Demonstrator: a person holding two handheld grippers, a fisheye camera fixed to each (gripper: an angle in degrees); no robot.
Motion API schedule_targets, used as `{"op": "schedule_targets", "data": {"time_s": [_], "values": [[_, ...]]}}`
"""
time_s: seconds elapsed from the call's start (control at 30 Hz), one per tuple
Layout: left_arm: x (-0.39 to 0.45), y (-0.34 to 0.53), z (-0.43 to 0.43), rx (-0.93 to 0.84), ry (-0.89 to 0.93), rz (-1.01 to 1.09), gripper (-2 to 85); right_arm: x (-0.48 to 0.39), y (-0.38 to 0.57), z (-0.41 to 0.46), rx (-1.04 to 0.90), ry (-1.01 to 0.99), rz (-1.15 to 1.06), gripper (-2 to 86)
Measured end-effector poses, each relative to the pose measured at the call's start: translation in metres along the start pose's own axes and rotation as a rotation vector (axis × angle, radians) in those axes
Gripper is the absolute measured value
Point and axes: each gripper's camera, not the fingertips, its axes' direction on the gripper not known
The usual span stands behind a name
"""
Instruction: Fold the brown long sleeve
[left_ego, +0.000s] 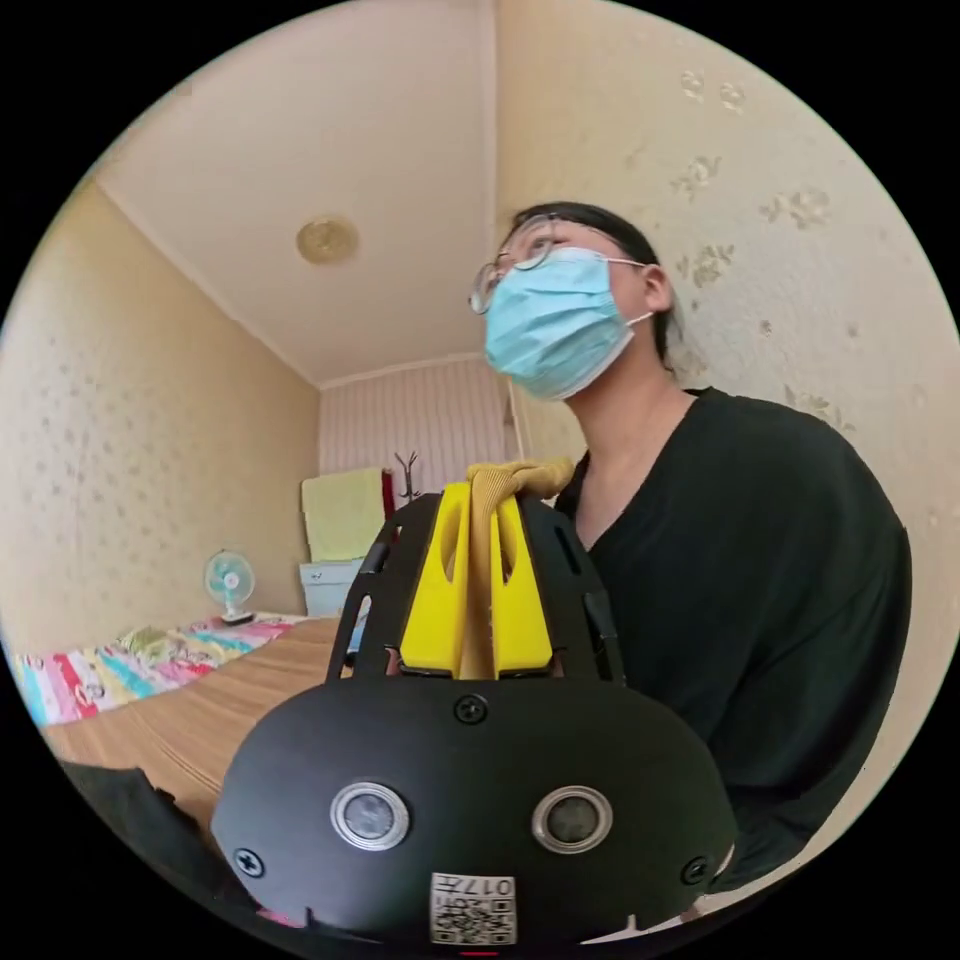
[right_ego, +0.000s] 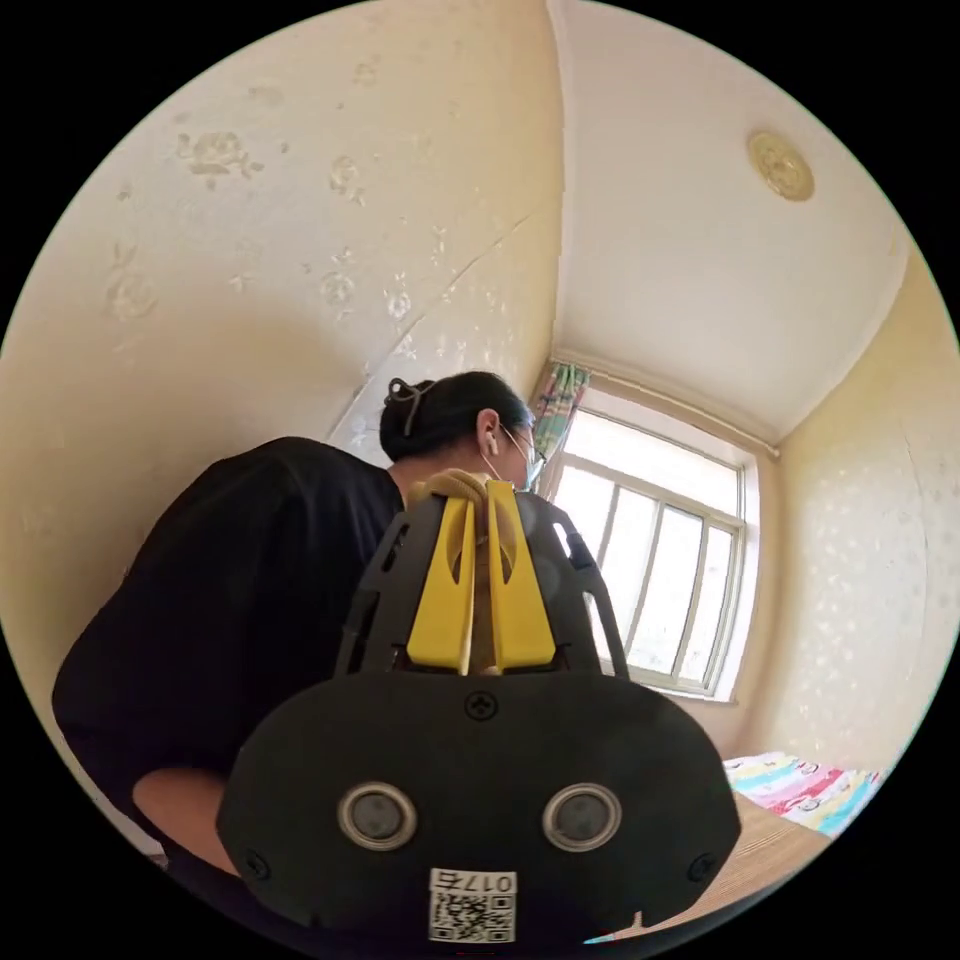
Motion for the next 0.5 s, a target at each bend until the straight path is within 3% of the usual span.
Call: {"op": "schedule_targets", "data": {"time_s": [0.07,0.13,0.23,0.33,0.4,0.47,0.5], "values": [[0.010,-0.023,0.026,-0.021,0.022,0.040,3.1,-0.013,-0.019,0.012,-0.076,0.057,-0.046,1.7],[0.006,-0.035,0.042,-0.064,-0.074,-0.015,3.0,-0.021,-0.030,0.023,-0.148,0.168,-0.077,1.8],[-0.051,-0.033,0.075,-0.195,-0.273,-0.347,3.2,-0.005,-0.022,0.025,-0.223,0.390,-0.056,2.0],[-0.149,-0.017,0.114,-0.311,-0.381,-0.567,3.1,0.080,0.018,0.019,-0.357,0.651,0.179,2.5],[-0.237,-0.025,0.137,-0.391,-0.441,-0.590,3.2,0.195,0.057,0.026,-0.473,0.901,0.458,3.4],[-0.388,-0.027,0.166,-0.477,-0.630,-0.689,4.0,0.293,0.087,0.034,-0.493,1.134,0.746,4.0],[-0.425,-0.023,0.170,-0.489,-0.685,-0.713,4.7,0.352,0.104,0.053,-0.608,1.274,0.801,4.5]]}}
